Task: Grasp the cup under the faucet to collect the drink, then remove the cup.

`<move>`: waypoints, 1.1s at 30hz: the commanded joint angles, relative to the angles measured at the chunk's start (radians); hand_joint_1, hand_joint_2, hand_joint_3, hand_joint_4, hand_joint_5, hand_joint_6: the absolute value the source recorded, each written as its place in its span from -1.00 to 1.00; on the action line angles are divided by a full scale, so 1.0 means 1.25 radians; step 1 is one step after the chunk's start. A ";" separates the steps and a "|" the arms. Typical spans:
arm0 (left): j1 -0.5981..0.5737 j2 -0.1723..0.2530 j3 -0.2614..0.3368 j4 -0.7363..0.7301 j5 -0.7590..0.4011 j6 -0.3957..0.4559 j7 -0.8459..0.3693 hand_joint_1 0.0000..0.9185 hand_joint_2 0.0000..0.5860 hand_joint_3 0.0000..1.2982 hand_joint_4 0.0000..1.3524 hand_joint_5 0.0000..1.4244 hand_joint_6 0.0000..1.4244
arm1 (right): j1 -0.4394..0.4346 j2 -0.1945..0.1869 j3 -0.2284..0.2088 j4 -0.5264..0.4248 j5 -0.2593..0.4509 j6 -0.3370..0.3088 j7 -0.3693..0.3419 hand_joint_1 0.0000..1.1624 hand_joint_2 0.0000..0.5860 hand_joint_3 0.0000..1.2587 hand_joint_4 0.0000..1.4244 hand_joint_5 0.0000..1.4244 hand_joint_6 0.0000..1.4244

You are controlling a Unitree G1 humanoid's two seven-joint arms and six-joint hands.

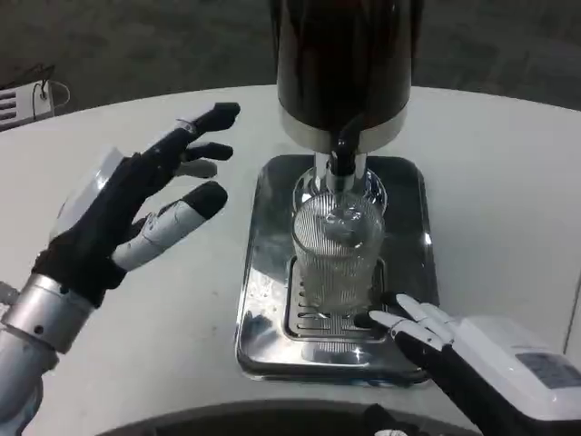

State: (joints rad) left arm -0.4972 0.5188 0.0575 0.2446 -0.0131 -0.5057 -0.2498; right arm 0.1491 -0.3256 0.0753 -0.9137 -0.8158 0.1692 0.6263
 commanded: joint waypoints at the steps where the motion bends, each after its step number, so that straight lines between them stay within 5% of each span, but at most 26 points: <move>1: -0.006 0.010 0.003 -0.071 -0.060 0.059 -0.078 -1.00 -0.86 -0.75 -0.82 -0.65 -0.55 | -0.005 0.001 0.011 -0.002 -0.006 0.003 -0.002 -0.11 0.63 -0.77 -1.00 -0.95 -0.93; 20: -0.156 -0.038 -0.038 -0.106 -0.084 0.158 -0.206 -1.00 -0.83 -0.78 -0.85 -0.68 -0.57 | 0.015 0.010 0.019 -0.024 -0.010 0.002 -0.011 -0.11 0.63 -0.77 -1.00 -0.95 -0.93; 33: -0.225 -0.040 -0.085 -0.047 -0.063 0.201 -0.293 -1.00 -0.83 -0.79 -0.87 -0.69 -0.59 | 0.027 0.006 0.009 -0.037 0.005 0.001 -0.015 -0.11 0.63 -0.77 -1.00 -0.95 -0.93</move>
State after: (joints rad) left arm -0.7573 0.4650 -0.0312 0.1681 -0.1049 -0.2646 -0.5875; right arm 0.1716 -0.3194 0.0912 -0.9444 -0.8186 0.1771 0.6182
